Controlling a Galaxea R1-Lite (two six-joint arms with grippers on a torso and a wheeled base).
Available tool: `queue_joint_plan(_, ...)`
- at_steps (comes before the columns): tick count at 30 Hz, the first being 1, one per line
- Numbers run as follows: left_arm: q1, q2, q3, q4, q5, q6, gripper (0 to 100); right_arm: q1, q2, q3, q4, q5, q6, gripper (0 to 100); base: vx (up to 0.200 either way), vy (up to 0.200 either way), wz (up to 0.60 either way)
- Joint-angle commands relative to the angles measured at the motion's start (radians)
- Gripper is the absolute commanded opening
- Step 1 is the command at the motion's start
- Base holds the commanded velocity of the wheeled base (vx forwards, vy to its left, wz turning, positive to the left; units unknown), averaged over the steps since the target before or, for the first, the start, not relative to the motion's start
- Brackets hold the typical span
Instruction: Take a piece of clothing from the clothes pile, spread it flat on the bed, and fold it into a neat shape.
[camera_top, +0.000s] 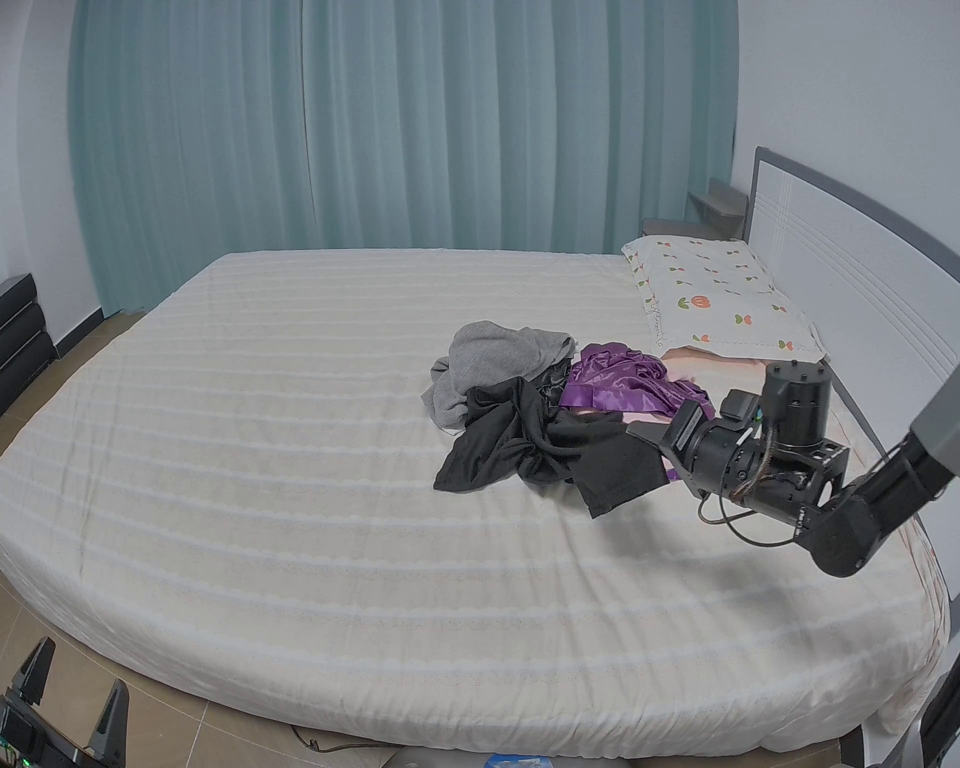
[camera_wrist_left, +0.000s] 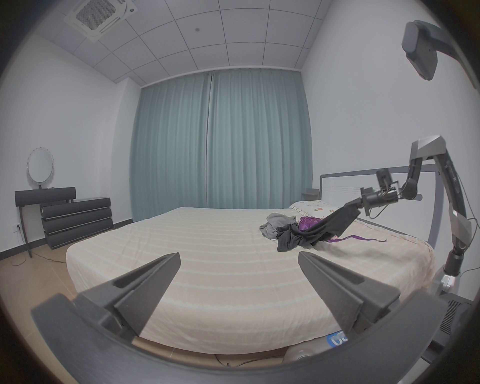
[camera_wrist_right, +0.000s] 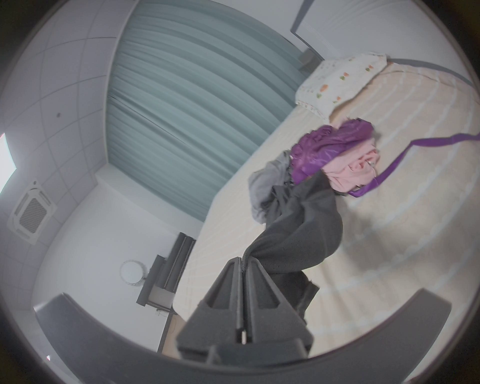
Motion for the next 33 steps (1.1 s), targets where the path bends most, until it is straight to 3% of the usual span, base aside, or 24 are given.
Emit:
queue_joint_plan(1,0.000,-0.009,0.018,-0.001,-0.002,0.005,100,0.040,-0.229,0.091,-0.014,0.004,-0.010,0,0.000,0.000,0.00)
queue_joint_plan(10,0.000,-0.010,0.015,-0.006,-0.018,0.071,100,0.090,-0.354,0.125,-0.006,-0.002,-0.034,0,0.000,0.000,0.00)
queue_joint_plan(19,0.000,-0.012,0.015,-0.006,-0.008,0.072,100,0.104,-0.413,0.125,-0.005,-0.008,-0.069,0,0.000,0.000,0.00)
queue_joint_plan(22,0.005,0.061,-0.127,-0.038,0.004,-0.029,100,0.099,-0.397,0.117,-0.009,-0.006,-0.075,0,0.000,0.000,0.00)
queue_joint_plan(23,-0.003,0.212,-0.326,-0.064,0.021,-0.181,100,0.096,-0.388,0.115,-0.011,-0.005,-0.077,0,0.000,0.000,0.00)
queue_joint_plan(24,0.000,0.268,-0.369,-0.064,0.013,-0.219,100,0.096,-0.384,0.111,-0.014,-0.005,-0.077,0,0.000,0.000,0.00)
queue_joint_plan(26,-0.003,0.358,-0.401,-0.060,-0.024,-0.146,100,0.103,-0.385,0.088,-0.014,-0.006,-0.080,0,0.000,0.000,0.00)
queue_joint_plan(29,-0.004,0.458,-0.312,-0.056,-0.099,-0.008,100,0.096,-0.402,0.056,-0.015,-0.005,-0.082,0,0.000,0.000,0.00)
queue_joint_plan(33,-0.004,0.607,-0.258,-0.095,-0.123,-0.015,100,0.093,-0.413,0.010,-0.005,-0.006,-0.083,0,0.000,0.000,0.00)
